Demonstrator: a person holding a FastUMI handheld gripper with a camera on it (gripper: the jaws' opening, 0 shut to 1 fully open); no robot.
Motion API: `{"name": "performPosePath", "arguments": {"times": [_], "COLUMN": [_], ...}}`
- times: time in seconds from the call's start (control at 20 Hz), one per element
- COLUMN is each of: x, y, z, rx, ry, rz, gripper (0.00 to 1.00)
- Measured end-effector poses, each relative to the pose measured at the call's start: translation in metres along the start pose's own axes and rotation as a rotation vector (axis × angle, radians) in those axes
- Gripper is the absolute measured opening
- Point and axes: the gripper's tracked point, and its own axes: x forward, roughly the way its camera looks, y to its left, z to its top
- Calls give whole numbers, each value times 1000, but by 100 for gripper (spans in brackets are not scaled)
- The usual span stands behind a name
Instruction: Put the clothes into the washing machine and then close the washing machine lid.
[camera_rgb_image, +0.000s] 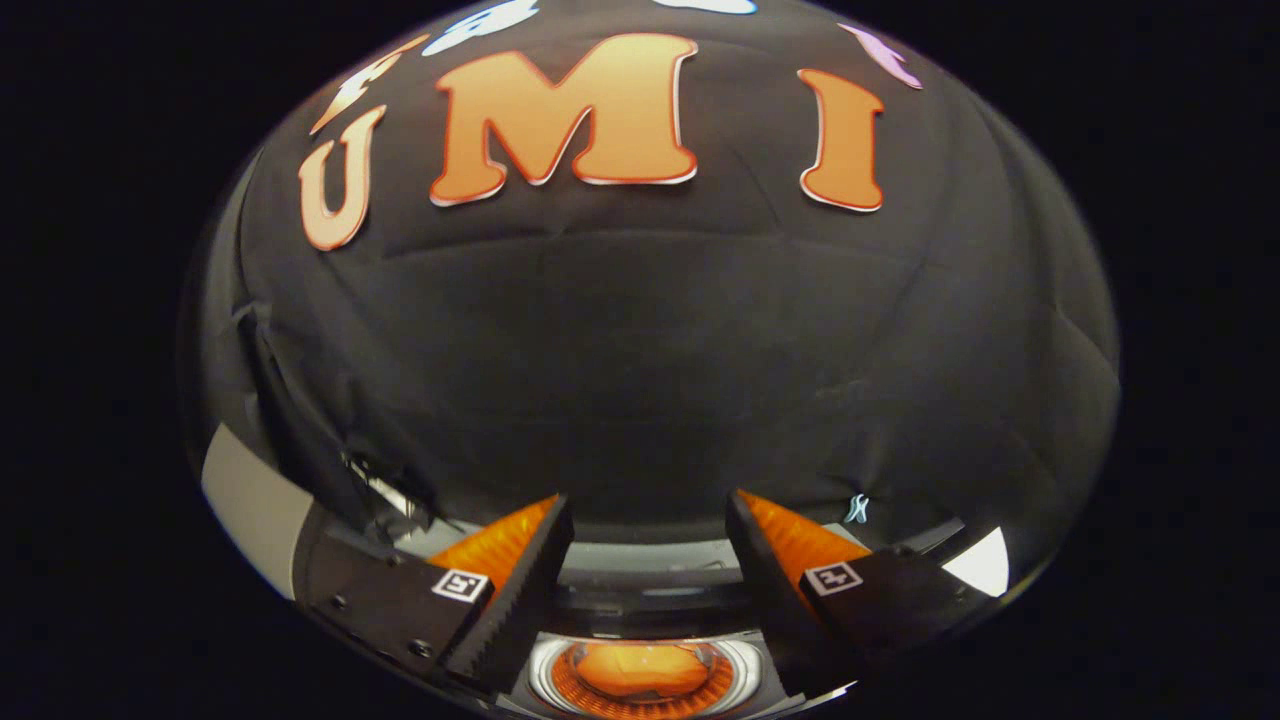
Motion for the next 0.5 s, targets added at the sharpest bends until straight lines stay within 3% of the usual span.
{"name": "performPosePath", "arguments": {"times": [0.5], "x": [-25], "y": [2], "z": [-19], "rx": [34], "ry": [-37], "rz": [-5], "gripper": [95]}}
